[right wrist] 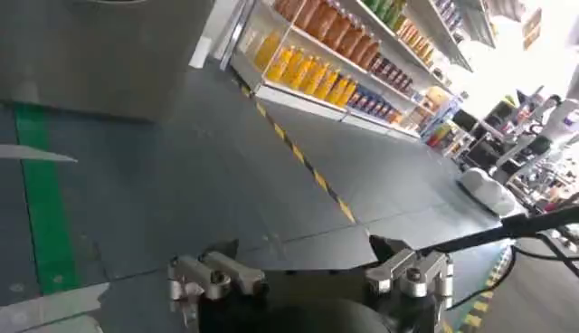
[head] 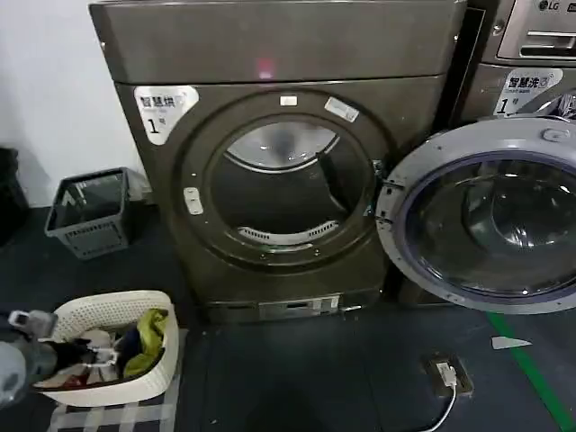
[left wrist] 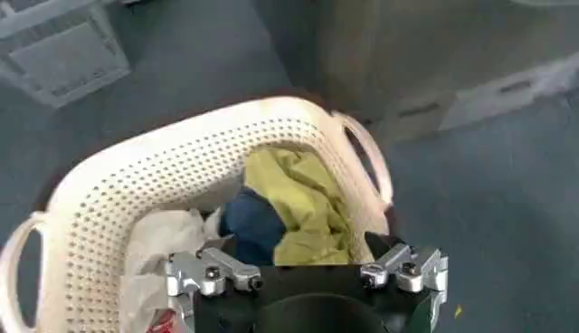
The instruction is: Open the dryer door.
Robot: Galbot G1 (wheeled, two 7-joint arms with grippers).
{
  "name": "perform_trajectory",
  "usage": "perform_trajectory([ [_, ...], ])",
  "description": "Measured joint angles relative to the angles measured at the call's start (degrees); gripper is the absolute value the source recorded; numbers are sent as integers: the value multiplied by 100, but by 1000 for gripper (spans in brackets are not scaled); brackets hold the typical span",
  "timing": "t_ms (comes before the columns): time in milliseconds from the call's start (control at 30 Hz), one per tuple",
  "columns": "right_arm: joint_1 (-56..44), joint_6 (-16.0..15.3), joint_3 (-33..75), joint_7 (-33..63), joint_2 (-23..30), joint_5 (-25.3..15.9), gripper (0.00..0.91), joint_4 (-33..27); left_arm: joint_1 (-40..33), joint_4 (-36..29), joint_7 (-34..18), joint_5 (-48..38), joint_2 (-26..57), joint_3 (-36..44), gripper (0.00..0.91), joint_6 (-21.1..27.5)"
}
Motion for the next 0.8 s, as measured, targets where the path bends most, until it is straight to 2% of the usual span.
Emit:
perform_trajectory([
  [433,-20,-8,-14,1,60,8,907,42,257,326,-374,-1232,458,-101,907,-2],
  [800,-13,-6,-27,-33,93,-48,907,26,449,301,-313,-1215,662,-113,907,-5],
])
